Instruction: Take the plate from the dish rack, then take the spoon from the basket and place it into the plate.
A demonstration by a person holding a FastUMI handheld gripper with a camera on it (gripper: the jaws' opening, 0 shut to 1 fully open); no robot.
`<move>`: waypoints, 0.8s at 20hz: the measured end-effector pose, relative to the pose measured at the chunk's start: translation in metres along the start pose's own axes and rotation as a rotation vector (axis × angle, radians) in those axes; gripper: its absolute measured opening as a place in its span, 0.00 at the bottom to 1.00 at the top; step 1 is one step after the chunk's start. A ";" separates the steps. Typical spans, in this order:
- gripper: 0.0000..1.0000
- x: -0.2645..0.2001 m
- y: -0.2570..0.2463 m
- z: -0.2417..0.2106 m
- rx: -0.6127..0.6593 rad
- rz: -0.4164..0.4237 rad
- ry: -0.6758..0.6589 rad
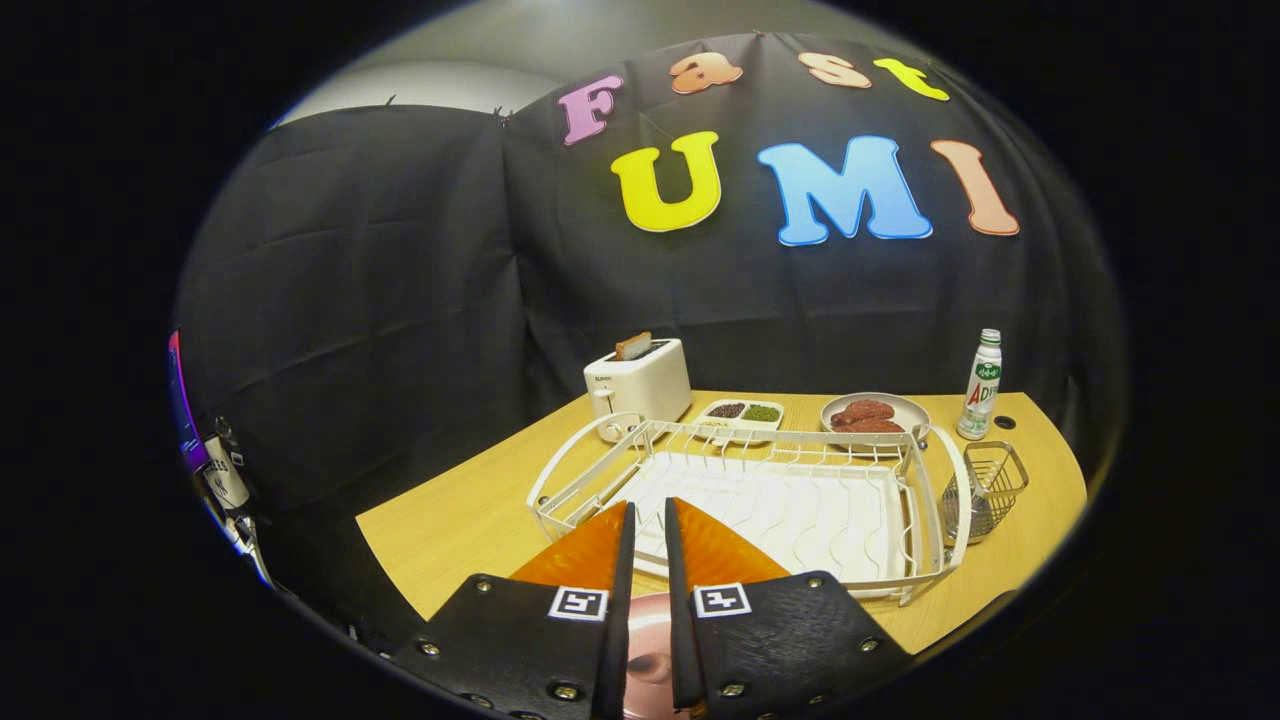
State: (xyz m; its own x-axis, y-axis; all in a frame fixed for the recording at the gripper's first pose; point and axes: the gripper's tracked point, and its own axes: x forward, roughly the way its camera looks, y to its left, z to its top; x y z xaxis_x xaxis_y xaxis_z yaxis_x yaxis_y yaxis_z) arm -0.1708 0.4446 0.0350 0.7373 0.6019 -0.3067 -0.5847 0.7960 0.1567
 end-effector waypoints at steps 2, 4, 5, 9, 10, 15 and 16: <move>0.17 -0.002 -0.005 0.009 -0.007 -0.006 -0.016; 0.17 -0.006 -0.011 0.020 -0.007 -0.016 -0.036; 0.17 -0.009 -0.015 0.029 -0.006 -0.024 -0.049; 0.17 -0.032 -0.044 0.081 -0.012 -0.088 -0.138; 0.17 -0.041 -0.054 0.100 -0.016 -0.112 -0.163; 0.17 -0.077 -0.091 0.183 -0.051 -0.193 -0.270; 0.17 -0.083 -0.098 0.196 -0.054 -0.209 -0.285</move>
State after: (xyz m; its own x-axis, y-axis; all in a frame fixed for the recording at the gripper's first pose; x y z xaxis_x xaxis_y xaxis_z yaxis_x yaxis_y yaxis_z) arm -0.1087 0.3290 0.2293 0.9030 0.4265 -0.0517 -0.4231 0.9037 0.0657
